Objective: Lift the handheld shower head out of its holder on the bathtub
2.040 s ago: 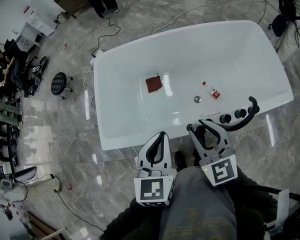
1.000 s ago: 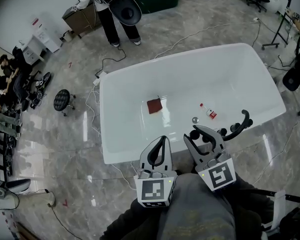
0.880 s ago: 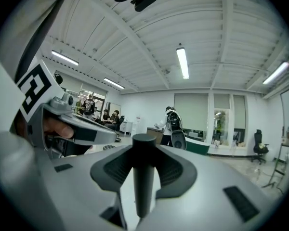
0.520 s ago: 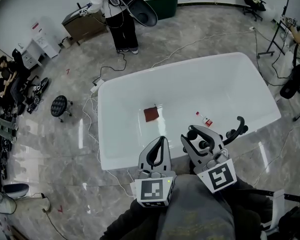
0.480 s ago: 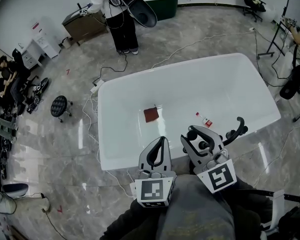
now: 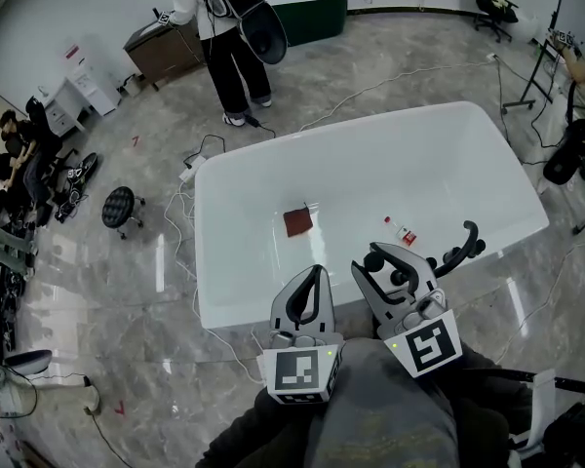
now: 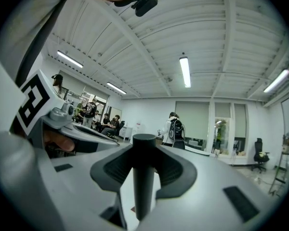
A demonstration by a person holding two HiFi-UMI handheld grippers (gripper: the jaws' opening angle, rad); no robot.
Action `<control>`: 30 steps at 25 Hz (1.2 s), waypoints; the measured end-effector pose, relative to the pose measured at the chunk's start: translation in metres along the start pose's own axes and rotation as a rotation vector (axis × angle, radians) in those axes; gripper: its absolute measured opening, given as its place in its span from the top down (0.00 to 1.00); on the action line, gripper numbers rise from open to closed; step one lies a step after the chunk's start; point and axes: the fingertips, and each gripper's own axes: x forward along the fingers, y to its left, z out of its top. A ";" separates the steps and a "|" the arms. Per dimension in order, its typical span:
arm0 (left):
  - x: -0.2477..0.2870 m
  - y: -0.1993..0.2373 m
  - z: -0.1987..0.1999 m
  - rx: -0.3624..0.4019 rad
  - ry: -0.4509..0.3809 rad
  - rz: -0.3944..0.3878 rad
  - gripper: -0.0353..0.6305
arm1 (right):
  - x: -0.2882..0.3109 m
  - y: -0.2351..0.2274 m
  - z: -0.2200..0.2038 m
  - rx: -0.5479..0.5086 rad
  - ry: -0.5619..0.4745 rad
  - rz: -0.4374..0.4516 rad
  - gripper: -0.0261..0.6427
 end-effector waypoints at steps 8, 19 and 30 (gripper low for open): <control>-0.027 -0.014 0.002 0.019 0.011 -0.037 0.94 | -0.021 0.013 0.016 -0.006 -0.019 -0.034 0.75; -0.041 -0.036 -0.008 0.046 0.015 -0.029 0.94 | -0.054 0.021 0.031 -0.011 -0.064 -0.023 0.75; -0.066 -0.087 -0.016 0.049 0.026 -0.016 0.94 | -0.111 0.029 0.035 -0.021 -0.098 0.028 0.75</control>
